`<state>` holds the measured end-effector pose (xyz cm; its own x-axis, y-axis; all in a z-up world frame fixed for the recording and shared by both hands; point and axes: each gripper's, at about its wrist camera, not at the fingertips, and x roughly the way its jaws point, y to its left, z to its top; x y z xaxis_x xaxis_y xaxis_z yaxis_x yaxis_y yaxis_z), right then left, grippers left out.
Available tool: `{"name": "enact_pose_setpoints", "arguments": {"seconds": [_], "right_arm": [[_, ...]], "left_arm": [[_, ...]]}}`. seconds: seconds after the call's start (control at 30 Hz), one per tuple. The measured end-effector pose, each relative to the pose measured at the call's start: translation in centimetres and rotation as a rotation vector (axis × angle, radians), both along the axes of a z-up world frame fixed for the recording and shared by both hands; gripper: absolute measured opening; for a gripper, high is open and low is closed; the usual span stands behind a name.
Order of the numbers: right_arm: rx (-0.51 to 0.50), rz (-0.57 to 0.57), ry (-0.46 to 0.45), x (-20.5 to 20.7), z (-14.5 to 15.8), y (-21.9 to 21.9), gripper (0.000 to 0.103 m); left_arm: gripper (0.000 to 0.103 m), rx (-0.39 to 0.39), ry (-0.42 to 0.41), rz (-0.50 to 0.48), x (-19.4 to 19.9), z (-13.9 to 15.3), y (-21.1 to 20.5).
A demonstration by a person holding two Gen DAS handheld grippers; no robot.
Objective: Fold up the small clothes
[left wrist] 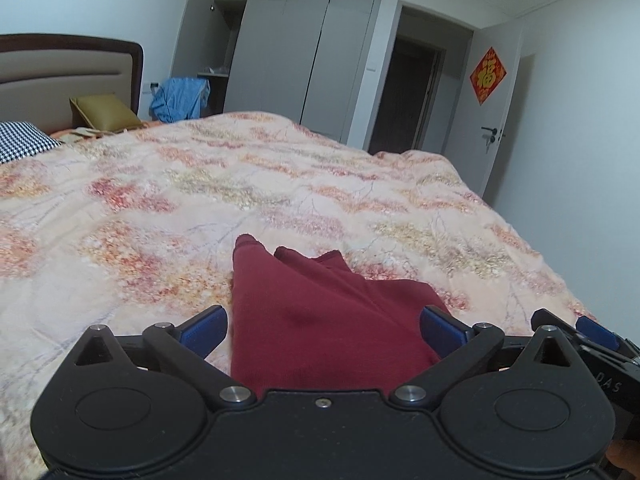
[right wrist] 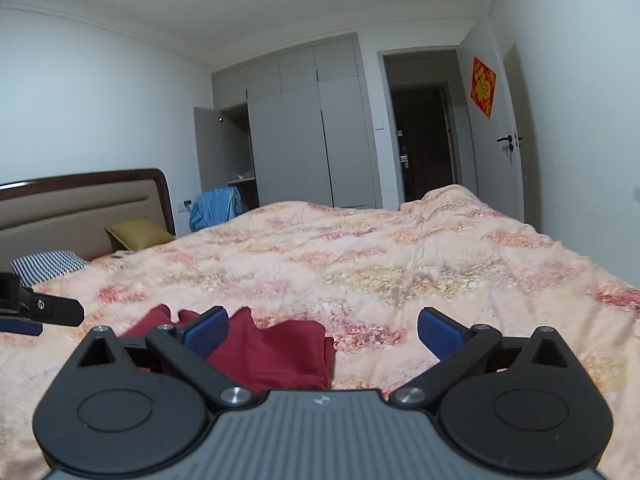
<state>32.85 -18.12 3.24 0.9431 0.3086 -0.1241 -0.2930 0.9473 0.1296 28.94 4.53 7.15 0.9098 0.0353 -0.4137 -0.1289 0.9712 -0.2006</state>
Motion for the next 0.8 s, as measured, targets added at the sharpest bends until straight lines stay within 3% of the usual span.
{"name": "enact_pose_setpoints", "arguments": {"seconds": [0.53,0.8], "right_arm": [[-0.003,0.010,-0.139,-13.0,2.6,-1.3,0.103],[-0.024,0.021,-0.119,-19.5,1.0,-1.1,0.103]], "left_arm": [[0.102,0.023,-0.129,0.023,-12.7,1.5,-0.9],[0.102,0.024,-0.118,0.009,-18.0,-0.3,-1.4]]}}
